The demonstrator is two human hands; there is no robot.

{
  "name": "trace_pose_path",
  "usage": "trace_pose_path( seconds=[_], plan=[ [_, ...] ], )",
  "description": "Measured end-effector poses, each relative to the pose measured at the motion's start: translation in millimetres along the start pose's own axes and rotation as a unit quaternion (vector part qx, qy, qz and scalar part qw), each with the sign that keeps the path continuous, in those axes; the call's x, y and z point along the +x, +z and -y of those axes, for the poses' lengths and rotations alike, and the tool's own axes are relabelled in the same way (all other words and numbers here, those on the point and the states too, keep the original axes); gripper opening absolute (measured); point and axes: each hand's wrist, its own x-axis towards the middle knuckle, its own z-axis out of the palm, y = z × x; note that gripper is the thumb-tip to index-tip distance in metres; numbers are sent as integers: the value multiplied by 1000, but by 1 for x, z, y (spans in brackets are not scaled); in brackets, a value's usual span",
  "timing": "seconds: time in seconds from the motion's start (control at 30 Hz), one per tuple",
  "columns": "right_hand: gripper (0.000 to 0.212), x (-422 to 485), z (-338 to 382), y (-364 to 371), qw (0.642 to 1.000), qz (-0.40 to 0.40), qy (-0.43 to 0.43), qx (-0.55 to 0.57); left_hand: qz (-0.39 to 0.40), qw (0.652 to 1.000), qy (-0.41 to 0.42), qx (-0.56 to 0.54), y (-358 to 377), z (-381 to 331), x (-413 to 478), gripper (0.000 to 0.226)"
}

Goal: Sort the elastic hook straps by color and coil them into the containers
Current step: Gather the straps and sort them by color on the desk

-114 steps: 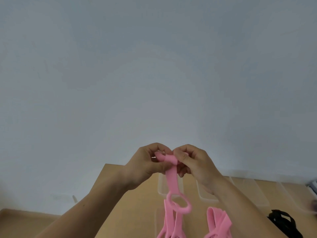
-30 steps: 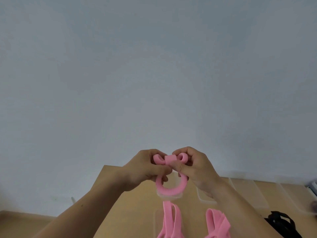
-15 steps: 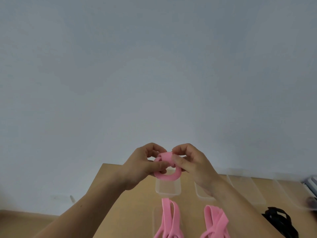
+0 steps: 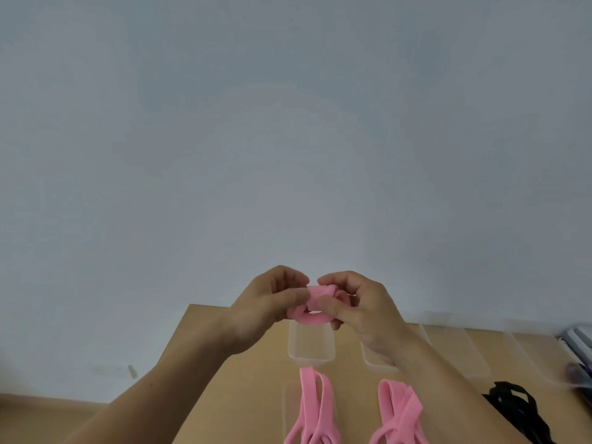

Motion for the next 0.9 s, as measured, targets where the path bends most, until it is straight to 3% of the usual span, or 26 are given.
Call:
trace_pose_path(
  seconds=[0.13,0.3,0.67,0.77,0.83,0.9],
  plan=[
    [27,-1,-3,1,1000,-27,-5,-3,-3,999,-7,-48,-2,4,1,35],
    [19,3,-6,1,996,-85,1,34,-8,999,17,-45,0,13,0,36],
    [19,11,-6,13,989,-132,30,67,-133,988,83,7,2,19,-5,29],
    [20,10,-5,13,993,-108,21,50,-85,995,52,23,-3,16,-7,33],
    [21,10,-6,16,996,-75,13,42,-43,999,9,-8,-3,12,-5,45],
    [23,11,-6,20,998,-42,5,42,-5,999,-19,-37,0,6,-1,43]
  ],
)
